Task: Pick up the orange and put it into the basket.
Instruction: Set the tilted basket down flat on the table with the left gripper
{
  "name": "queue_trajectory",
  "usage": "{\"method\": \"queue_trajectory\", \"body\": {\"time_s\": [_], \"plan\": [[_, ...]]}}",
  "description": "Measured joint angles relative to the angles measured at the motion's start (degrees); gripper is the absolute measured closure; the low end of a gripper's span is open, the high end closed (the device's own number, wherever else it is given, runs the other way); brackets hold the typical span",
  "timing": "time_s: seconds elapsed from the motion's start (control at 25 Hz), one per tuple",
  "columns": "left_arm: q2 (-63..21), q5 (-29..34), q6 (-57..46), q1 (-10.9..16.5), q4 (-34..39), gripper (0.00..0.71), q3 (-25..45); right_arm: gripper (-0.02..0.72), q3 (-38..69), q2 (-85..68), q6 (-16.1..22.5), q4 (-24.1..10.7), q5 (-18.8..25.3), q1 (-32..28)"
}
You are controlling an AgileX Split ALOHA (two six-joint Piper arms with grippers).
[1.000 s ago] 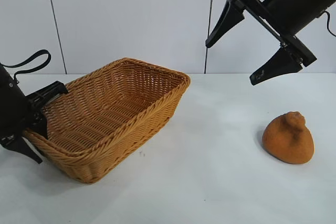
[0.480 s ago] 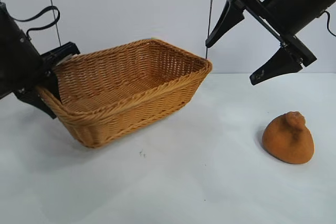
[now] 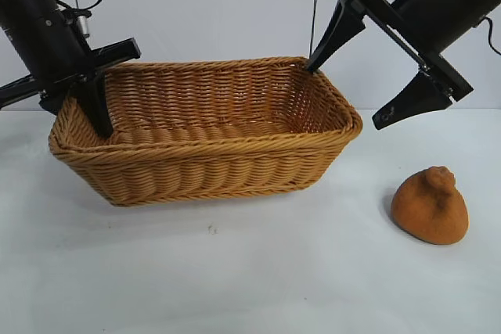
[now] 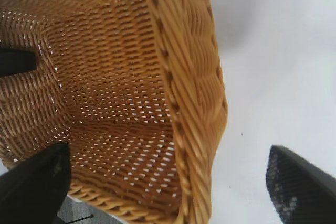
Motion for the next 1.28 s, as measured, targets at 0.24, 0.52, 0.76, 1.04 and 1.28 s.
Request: {"method": "queue_trajectory", "body": {"time_s": [0.24, 0.52, 0.76, 1.04, 1.28], "plan": [[2.0, 1.0, 1.3, -1.1, 0.8, 0.616, -0.1, 0.010, 0.0, 0.0, 0.0, -0.1, 0.1, 0.0], [5.3, -1.5, 0.7, -1.6, 1.0, 0.617, -0.1, 0.010, 0.0, 0.0, 0.0, -0.1, 0.3, 0.0], [6.2, -2.5, 0.5, -1.6, 1.6, 0.612, -0.1, 0.010, 0.0, 0.0, 0.0, -0.1, 0.4, 0.0], [6.1, -1.6, 0.5, -1.6, 1.7, 0.160, -0.4, 0.010, 0.0, 0.0, 0.0, -0.1, 1.0, 0.0], [4.4, 3.6, 1.0, -1.6, 1.7, 0.046, -4.1, 0.010, 0.0, 0.0, 0.0, -0.1, 1.1, 0.0]]}}
